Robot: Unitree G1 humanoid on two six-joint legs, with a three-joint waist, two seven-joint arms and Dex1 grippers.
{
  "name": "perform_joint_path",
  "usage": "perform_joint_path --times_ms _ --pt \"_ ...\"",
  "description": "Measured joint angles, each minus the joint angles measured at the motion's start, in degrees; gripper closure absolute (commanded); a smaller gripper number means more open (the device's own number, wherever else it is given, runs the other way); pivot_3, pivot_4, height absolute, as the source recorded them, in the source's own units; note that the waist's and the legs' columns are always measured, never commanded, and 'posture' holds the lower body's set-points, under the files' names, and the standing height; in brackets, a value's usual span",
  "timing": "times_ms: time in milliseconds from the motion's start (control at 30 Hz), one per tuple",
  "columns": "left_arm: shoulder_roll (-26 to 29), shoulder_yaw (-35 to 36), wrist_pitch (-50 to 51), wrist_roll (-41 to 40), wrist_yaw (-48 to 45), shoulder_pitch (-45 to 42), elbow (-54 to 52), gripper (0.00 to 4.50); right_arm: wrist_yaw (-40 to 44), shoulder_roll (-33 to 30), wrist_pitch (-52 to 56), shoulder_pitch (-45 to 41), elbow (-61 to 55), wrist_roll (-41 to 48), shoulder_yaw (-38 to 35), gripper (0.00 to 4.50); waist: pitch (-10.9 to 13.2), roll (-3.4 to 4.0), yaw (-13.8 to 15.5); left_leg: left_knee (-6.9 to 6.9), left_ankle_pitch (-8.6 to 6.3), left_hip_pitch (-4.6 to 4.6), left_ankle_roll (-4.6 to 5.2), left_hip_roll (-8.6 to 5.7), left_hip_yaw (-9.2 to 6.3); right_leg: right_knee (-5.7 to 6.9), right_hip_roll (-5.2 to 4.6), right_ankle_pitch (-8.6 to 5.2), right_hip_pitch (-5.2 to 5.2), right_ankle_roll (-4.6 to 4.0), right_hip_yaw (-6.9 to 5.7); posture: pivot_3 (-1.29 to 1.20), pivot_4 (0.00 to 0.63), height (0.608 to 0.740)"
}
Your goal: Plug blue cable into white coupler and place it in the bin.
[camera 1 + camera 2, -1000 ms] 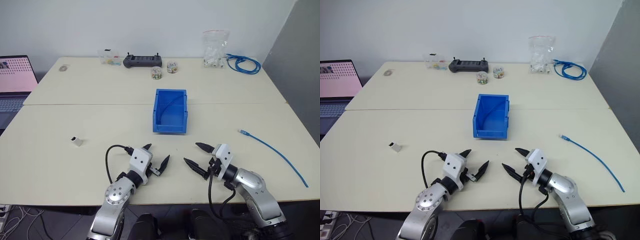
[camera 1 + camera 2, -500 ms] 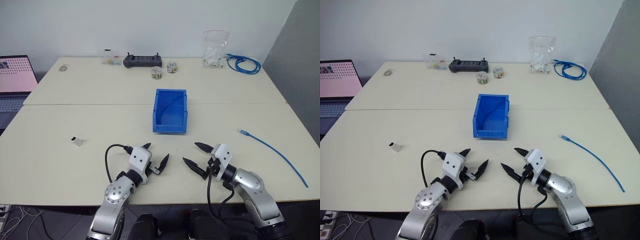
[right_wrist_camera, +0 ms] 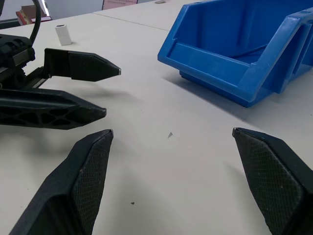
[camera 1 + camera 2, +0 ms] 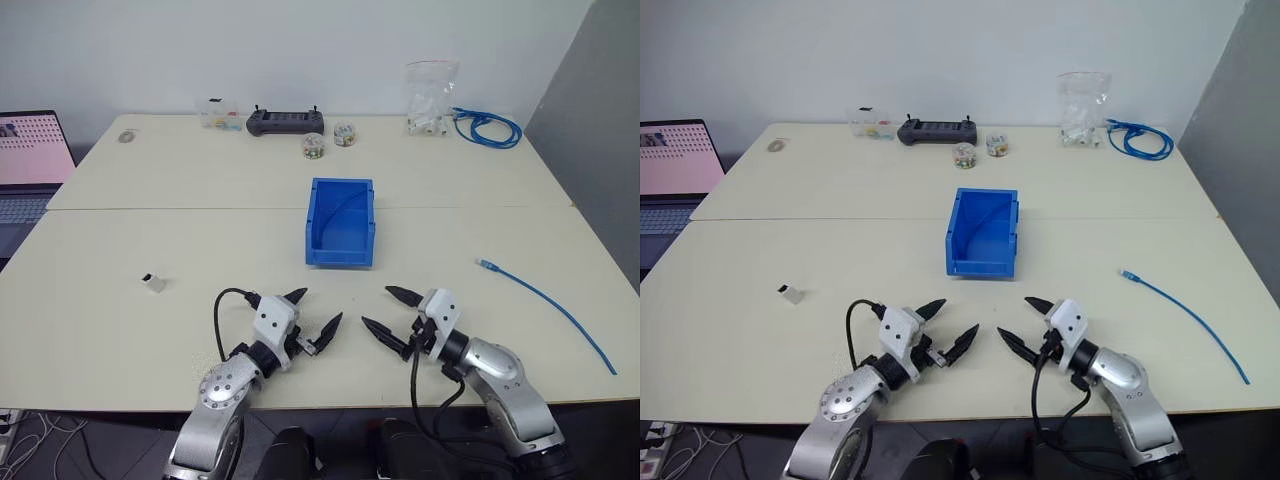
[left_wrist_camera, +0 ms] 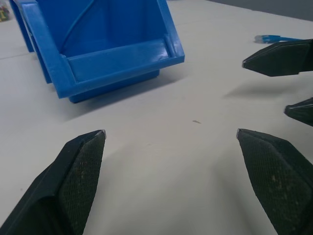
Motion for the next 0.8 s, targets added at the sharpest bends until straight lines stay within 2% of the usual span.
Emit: perform_joint_path --times_ms 100,267,400,600,800 --pt "1.2 0.0 0.0 0.0 -1.1 -1.2 0.0 0.0 -0.8 0.4 -0.1 0.6 -0.5 -0.5 0.1 0.36 0.0 0.0 0.0 0.0 0.0 -0.01 0.0 0.0 -0.03 0.0 0.0 0.0 0.0 0.0 -0.03 0.0 0.15 0.74" --pt "5.4 -0.9 2.6 -3.2 -8.9 -7.5 -0.4 0.0 -4.2 1.2 1.8 2.5 -5.6 -0.2 -0.3 0.36 0.0 0.0 0.0 0.01 0.0 0.0 0.0 -0.02 0.0 0.02 0.0 0.0 0.0 0.0 -0.02 0.0 0.15 0.74" --pt "7.6 -1.7 6.4 -5.0 -12.7 -12.1 -1.4 0.0 -5.7 -0.9 6.6 3.2 -12.1 3.0 -4.9 0.36 0.0 0.0 0.0 0.02 0.0 -0.01 0.0 -0.02 0.0 0.02 0.0 0.0 0.01 0.0 -0.02 0.0 0.15 0.74" --pt "10.9 -3.5 14.2 -7.4 -17.5 -17.9 -3.7 0.0 -6.0 -12.9 18.4 2.6 -15.6 6.8 -16.2 0.36 0.0 -0.01 0.0 0.01 0.0 -0.02 0.0 -0.02 0.0 0.02 0.02 0.0 0.01 0.0 -0.04 0.0 0.15 0.74" --pt "13.6 -7.5 20.7 -8.4 -22.5 -23.4 -5.6 0.0 0.3 -22.6 22.2 -1.1 -4.9 9.2 -22.2 0.36 0.0 -0.03 -0.1 0.03 0.01 -0.01 0.02 -0.05 0.13 0.02 0.14 0.0 0.02 0.0 -0.05 0.0 0.15 0.74"
